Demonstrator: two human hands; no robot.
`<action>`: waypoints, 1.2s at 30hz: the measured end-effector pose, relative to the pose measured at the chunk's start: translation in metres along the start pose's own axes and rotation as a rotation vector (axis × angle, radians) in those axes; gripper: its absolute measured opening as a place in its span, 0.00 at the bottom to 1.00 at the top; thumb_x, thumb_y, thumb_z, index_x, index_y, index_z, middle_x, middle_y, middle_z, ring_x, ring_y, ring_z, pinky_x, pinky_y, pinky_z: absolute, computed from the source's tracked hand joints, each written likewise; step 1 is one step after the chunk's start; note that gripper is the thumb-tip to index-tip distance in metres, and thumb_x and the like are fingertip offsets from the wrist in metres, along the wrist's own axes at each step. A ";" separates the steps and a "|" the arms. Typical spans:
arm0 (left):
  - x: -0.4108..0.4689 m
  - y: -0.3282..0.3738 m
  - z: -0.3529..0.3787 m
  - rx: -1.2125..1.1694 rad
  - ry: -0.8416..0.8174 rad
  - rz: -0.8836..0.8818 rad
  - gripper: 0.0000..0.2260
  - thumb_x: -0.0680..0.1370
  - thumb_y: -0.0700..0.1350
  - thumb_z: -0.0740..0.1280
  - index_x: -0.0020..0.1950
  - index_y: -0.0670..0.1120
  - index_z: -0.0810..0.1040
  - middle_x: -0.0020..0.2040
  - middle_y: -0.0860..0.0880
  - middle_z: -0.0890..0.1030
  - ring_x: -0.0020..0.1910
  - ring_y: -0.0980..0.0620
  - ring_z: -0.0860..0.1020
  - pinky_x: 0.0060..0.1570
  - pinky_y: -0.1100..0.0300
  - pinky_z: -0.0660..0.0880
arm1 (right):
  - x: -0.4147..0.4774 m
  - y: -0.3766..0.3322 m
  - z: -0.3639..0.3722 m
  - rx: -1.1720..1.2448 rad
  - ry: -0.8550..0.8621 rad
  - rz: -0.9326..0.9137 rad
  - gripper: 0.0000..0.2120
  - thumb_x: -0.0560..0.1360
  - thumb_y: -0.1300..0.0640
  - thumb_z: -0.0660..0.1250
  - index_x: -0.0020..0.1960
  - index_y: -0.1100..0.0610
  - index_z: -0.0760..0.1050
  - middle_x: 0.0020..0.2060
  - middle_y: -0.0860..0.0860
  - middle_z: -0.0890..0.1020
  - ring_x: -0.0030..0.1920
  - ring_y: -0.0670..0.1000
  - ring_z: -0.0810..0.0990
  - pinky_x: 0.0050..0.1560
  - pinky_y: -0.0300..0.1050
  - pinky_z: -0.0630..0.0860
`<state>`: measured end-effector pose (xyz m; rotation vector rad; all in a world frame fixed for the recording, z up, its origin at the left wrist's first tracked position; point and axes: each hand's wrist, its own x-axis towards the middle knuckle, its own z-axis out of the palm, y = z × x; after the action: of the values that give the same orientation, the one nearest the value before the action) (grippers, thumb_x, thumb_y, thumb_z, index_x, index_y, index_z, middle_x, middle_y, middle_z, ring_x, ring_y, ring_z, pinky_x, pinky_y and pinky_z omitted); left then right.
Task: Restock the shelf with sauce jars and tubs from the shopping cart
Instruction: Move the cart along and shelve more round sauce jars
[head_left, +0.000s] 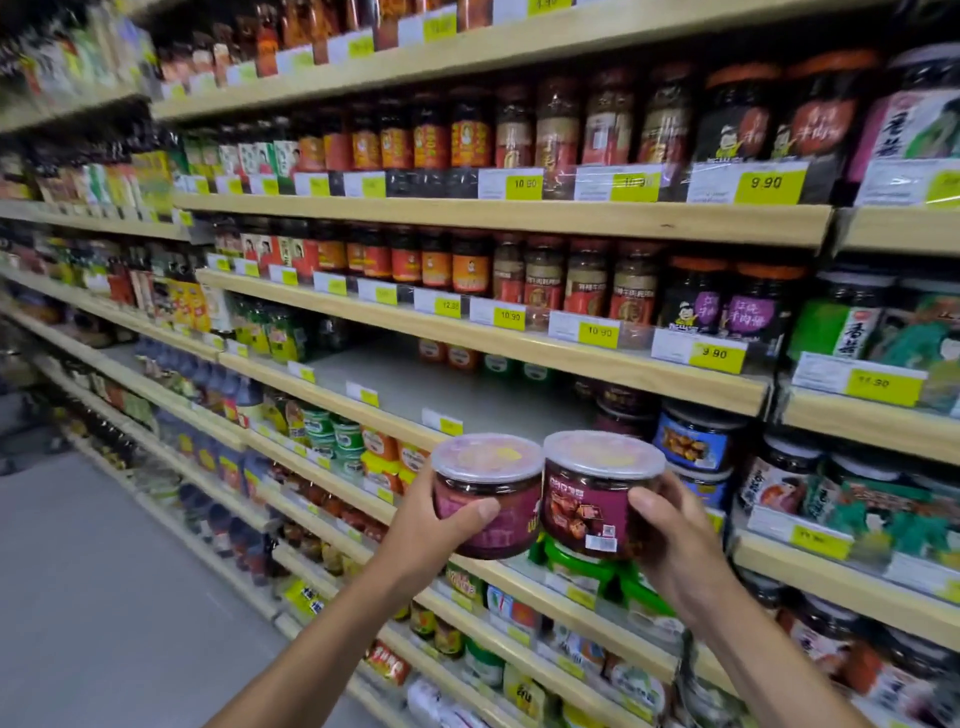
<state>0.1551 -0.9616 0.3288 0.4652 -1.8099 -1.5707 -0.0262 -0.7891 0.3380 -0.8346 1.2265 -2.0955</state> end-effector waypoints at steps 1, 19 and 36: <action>0.010 -0.004 0.001 -0.014 -0.001 -0.012 0.42 0.60 0.64 0.79 0.70 0.50 0.72 0.62 0.47 0.82 0.60 0.50 0.82 0.54 0.55 0.80 | 0.005 0.001 0.000 -0.003 0.001 -0.008 0.49 0.41 0.41 0.86 0.57 0.58 0.77 0.47 0.53 0.87 0.46 0.50 0.85 0.42 0.43 0.82; 0.145 -0.073 0.004 -0.087 -0.217 -0.019 0.38 0.54 0.69 0.78 0.59 0.55 0.75 0.48 0.58 0.86 0.49 0.61 0.83 0.43 0.66 0.79 | 0.071 0.029 0.003 -0.487 0.328 0.024 0.35 0.57 0.52 0.82 0.62 0.49 0.75 0.53 0.47 0.85 0.52 0.45 0.85 0.51 0.43 0.82; 0.245 -0.104 -0.067 0.013 -0.374 0.128 0.30 0.57 0.65 0.75 0.57 0.62 0.75 0.54 0.60 0.82 0.51 0.68 0.80 0.43 0.75 0.74 | 0.135 0.064 0.044 -0.988 0.849 -0.026 0.36 0.68 0.51 0.81 0.67 0.46 0.62 0.49 0.32 0.70 0.50 0.42 0.74 0.50 0.36 0.69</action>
<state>0.0131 -1.1938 0.2952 0.0575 -2.0809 -1.6369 -0.0707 -0.9379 0.3288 -0.2517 2.8130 -1.8191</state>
